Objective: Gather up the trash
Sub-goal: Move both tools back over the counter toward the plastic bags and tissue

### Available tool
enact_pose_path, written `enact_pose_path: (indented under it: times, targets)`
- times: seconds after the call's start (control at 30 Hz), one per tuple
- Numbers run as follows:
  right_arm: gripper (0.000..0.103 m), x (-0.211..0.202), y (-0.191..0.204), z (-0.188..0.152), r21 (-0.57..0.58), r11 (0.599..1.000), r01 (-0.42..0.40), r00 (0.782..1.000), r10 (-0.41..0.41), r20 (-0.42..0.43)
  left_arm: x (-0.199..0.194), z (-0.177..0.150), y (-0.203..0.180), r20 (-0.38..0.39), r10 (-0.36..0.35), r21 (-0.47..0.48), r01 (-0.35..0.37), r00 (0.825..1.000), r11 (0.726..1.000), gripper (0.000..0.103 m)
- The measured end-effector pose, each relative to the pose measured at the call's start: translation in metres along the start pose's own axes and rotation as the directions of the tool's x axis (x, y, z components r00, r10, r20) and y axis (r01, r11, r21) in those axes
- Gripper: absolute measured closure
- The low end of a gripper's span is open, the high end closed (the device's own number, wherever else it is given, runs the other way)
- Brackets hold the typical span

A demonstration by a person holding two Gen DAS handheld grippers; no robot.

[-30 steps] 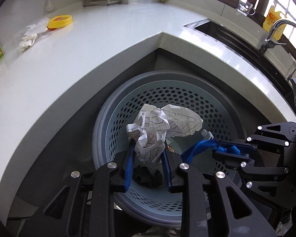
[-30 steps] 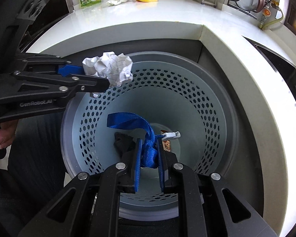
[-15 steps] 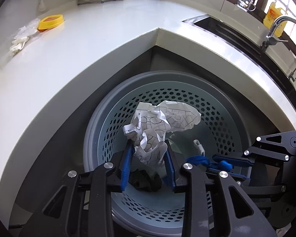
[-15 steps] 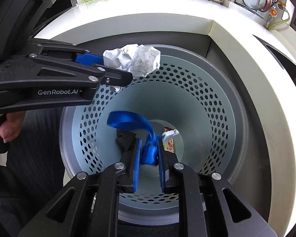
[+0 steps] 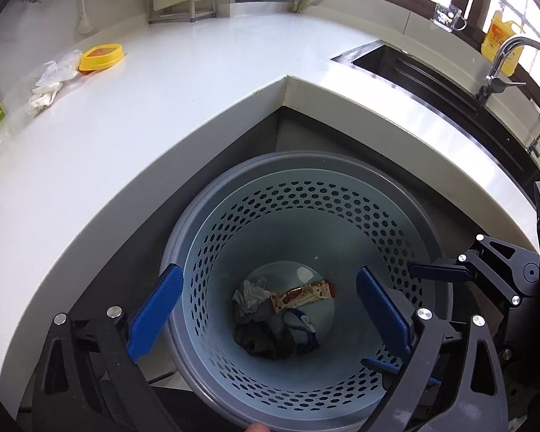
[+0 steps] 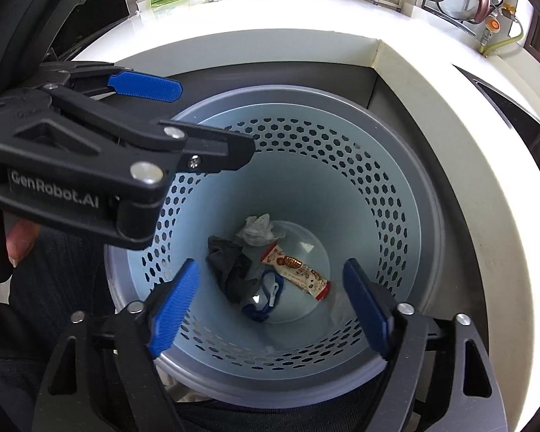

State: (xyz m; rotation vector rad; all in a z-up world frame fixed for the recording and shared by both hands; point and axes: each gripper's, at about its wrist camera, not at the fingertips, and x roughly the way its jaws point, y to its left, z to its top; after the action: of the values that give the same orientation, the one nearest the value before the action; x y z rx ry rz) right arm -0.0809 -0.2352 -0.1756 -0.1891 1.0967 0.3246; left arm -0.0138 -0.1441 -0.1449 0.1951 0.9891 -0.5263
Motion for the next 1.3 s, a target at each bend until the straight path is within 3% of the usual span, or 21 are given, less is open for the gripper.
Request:
enact_pose_path:
  times: [0.4, 0.57, 0.77, 1.03, 1.3]
  targets:
    - [0.020, -0.038, -0.016, 0.007, 0.043, 0.998, -0.052, 0.994, 0.048, 0.097, -0.050, 0.017, 0.017, 0.103, 0.016, -0.033, -0.012, 0.995, 0.999, 0.007]
    - [0.019, -0.064, -0.020, 0.026, 0.044, 0.996, -0.081, 0.980, 0.072, 0.187, -0.078, 0.036, 0.056, 0.183, 0.076, -0.116, -0.055, 0.980, 0.992, 0.007]
    - [0.018, -0.082, -0.027, 0.060, 0.076, 0.991, -0.108, 0.948, 0.080, 0.308, -0.084, 0.061, 0.119, 0.201, 0.191, -0.220, -0.146, 0.961, 0.964, 0.007]
    - [0.017, -0.077, -0.022, 0.113, 0.045, 0.988, -0.147, 0.931, 0.123, 0.344, -0.068, 0.094, 0.205, 0.190, 0.315, -0.322, -0.243, 0.930, 0.915, 0.007]
    - [0.017, -0.064, -0.014, 0.141, 0.026, 0.985, -0.170, 0.929, 0.151, 0.337, -0.015, 0.121, 0.263, 0.105, 0.306, -0.350, -0.253, 0.946, 0.902, 0.007]
